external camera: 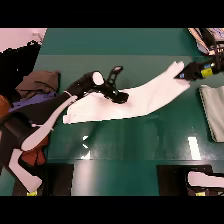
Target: Fold the shirts.
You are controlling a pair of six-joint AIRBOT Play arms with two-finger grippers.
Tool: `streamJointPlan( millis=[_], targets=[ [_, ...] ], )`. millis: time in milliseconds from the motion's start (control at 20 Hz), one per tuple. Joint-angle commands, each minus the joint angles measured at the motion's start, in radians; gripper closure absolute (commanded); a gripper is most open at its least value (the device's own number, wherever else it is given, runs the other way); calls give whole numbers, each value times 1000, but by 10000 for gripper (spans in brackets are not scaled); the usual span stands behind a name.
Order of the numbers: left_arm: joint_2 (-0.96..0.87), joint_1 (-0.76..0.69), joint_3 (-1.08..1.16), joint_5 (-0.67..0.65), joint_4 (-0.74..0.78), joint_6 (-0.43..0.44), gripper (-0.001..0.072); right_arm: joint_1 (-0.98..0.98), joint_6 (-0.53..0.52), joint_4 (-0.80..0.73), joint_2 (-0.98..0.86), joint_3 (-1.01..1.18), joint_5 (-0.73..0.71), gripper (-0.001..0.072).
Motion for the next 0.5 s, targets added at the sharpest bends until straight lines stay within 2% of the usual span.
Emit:
streamJointPlan(
  millis=[0, 250, 450],
  targets=[
    [-76, -36, 47, -17, 7, -8, 683, 96, 43, 145, 39, 101, 3, 700],
    [-76, -36, 47, -16, 11, -7, 683, 220, 50, 148, 39, 180, -49, 699],
    [-63, 11, 48, -83, 11, -7, 684, 309, 49, 149, 38, 185, -121, 699]
  ],
)
